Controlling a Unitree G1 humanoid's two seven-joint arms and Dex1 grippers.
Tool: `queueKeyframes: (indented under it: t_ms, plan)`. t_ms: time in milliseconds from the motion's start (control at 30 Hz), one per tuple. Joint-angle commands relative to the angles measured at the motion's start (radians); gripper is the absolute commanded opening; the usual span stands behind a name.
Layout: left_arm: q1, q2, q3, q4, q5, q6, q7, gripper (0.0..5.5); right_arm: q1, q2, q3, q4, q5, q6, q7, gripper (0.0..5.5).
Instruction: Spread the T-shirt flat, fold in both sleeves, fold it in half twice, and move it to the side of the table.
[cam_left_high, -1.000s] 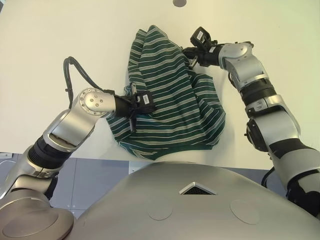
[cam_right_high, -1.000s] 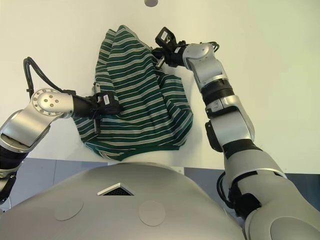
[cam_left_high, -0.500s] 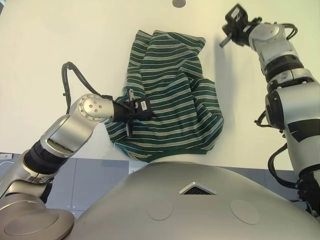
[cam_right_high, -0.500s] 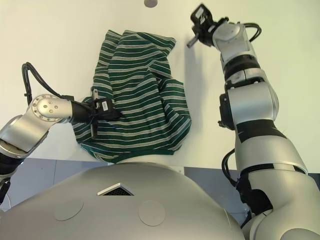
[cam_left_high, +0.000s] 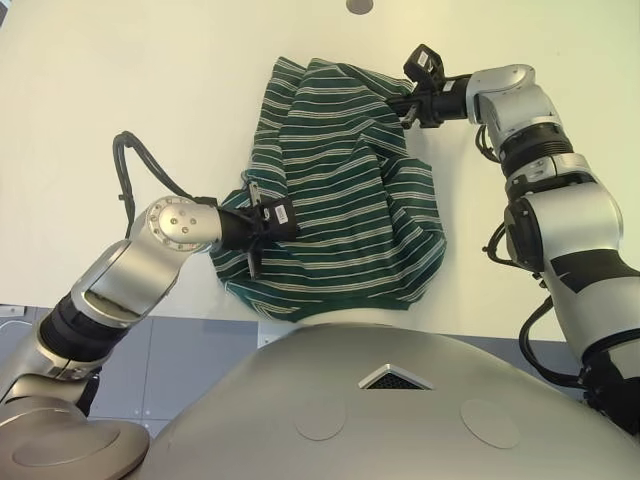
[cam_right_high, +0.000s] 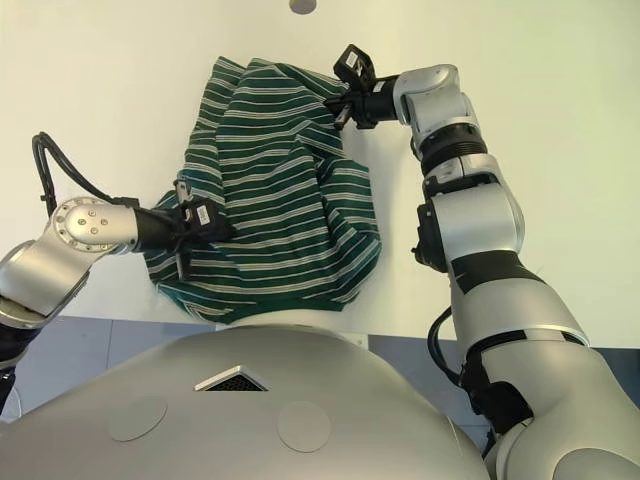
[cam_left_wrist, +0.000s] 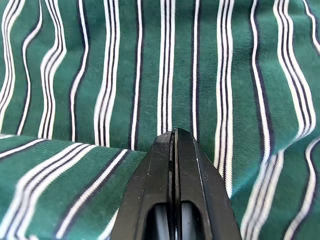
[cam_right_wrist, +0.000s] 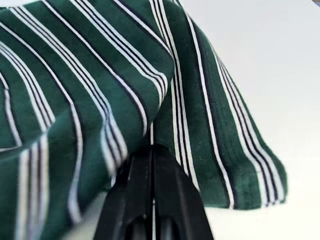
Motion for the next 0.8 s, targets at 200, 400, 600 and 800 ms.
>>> queueKeyframes:
  t_ms: [200,400,600,800]
  plan:
    - [-0.081,0.020,-0.016,0.209,0.146,-0.148,0.011,0.00,-0.101,-0.082,0.084,0.182,-0.234,-0.326,-0.538,0.01]
    - [-0.090,-0.202,0.168,0.118,-0.060,-0.046,0.074,0.00,0.000,-0.069,-0.131,-0.161,0.129,-0.107,-0.133,0.01]
    - [-0.163,-0.286,0.485,0.139,-0.191,0.047,0.189,0.00,0.585,-0.327,0.037,-1.303,0.531,0.588,0.193,0.01]
    - [-0.135,-0.205,0.454,0.210,-0.142,0.030,0.164,0.00,0.787,-0.398,0.130,-1.598,0.461,0.725,0.077,0.01]
